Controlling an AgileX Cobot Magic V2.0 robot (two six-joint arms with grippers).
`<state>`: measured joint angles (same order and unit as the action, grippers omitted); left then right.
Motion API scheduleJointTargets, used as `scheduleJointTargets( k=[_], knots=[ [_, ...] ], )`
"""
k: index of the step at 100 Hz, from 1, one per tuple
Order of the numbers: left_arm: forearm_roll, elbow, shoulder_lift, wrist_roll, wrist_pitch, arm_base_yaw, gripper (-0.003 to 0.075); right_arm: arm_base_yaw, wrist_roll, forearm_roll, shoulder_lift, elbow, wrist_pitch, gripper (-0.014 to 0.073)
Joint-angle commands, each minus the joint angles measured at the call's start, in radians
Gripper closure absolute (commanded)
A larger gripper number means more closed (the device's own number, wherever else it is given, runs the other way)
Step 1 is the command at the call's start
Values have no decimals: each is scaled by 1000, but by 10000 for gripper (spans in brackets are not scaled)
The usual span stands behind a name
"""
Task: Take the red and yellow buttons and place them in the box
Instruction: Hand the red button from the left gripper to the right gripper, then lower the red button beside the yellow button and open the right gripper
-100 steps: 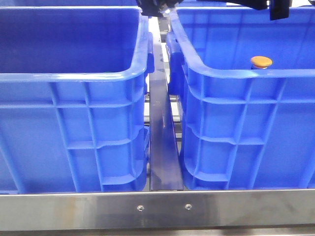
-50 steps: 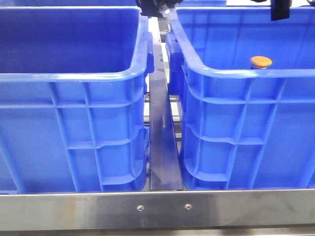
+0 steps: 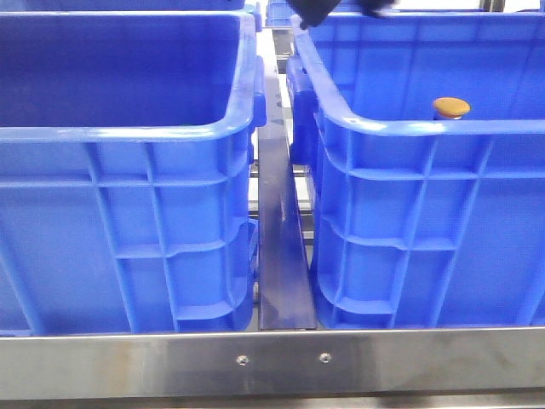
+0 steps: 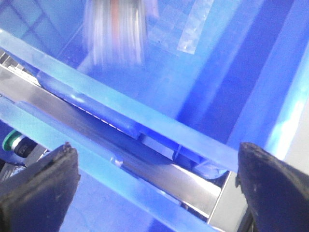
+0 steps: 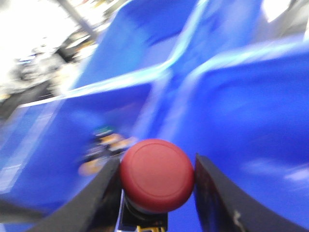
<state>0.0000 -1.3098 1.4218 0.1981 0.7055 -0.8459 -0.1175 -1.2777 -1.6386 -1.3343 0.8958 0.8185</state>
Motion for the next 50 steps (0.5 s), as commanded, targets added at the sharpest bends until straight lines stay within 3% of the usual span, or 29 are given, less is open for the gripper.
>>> scheduleJointTargets(
  k=[1, 21, 40, 50],
  knots=[
    [0, -35, -38, 0, -51, -9, 100, -70, -121, -26, 28, 35, -15, 473],
    [0, -35, -38, 0, -51, -9, 100, -101, -340, 45, 28, 30, -277, 473],
    [0, -35, -38, 0, -51, -9, 100, -99, -465, -20, 13, 30, -535, 473],
    [0, -35, -38, 0, -57, -9, 100, -99, -515, -55, -23, 30, -565, 473]
  ],
)
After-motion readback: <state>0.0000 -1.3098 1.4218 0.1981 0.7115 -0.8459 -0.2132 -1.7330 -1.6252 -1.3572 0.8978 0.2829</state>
